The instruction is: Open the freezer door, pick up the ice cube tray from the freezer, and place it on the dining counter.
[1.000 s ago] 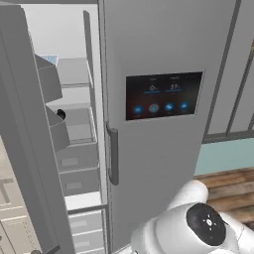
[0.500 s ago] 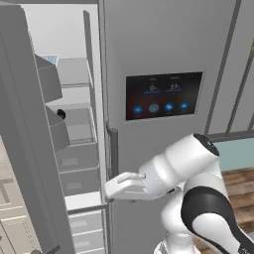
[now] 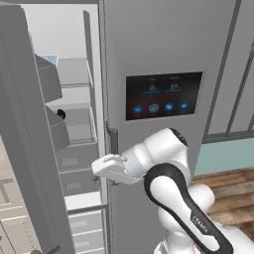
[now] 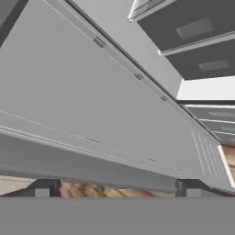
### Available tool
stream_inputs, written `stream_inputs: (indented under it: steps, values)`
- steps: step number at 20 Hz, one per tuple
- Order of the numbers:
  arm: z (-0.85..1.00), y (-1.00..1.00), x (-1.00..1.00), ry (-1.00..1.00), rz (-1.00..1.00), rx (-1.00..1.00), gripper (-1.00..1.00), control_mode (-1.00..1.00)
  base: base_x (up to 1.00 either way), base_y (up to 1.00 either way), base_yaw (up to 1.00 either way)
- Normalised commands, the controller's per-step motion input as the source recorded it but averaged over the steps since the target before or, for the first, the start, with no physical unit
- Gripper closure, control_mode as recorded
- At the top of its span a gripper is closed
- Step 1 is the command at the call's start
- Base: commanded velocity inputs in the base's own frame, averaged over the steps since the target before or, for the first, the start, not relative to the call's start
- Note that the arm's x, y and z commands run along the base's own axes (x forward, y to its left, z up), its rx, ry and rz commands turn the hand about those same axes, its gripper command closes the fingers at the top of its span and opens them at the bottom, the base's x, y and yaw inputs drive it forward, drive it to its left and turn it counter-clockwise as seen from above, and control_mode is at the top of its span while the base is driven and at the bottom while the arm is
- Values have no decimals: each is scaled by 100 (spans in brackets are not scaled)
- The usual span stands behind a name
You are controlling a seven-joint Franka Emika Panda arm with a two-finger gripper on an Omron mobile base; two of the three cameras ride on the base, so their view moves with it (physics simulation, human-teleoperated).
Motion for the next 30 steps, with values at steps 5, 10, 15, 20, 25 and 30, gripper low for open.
stream_inputs:
  steps: [5,10,15,20,25,30]
  values:
    - [-56,100,41,2,0,0,-100,-100,0,0,0]
    - [-34,100,0,0,0,0,-100,-100,0,0,0]
    - [-20,100,0,0,0,0,-100,-100,0,0,0]
    - [-12,100,0,0,-2,-2,-100,-100,0,0,0]
    - [32,18,-1,6,-5,-9,-100,-100,0,0,0]
    - [64,-88,-3,3,-10,-2,-100,-100,0,0,0]
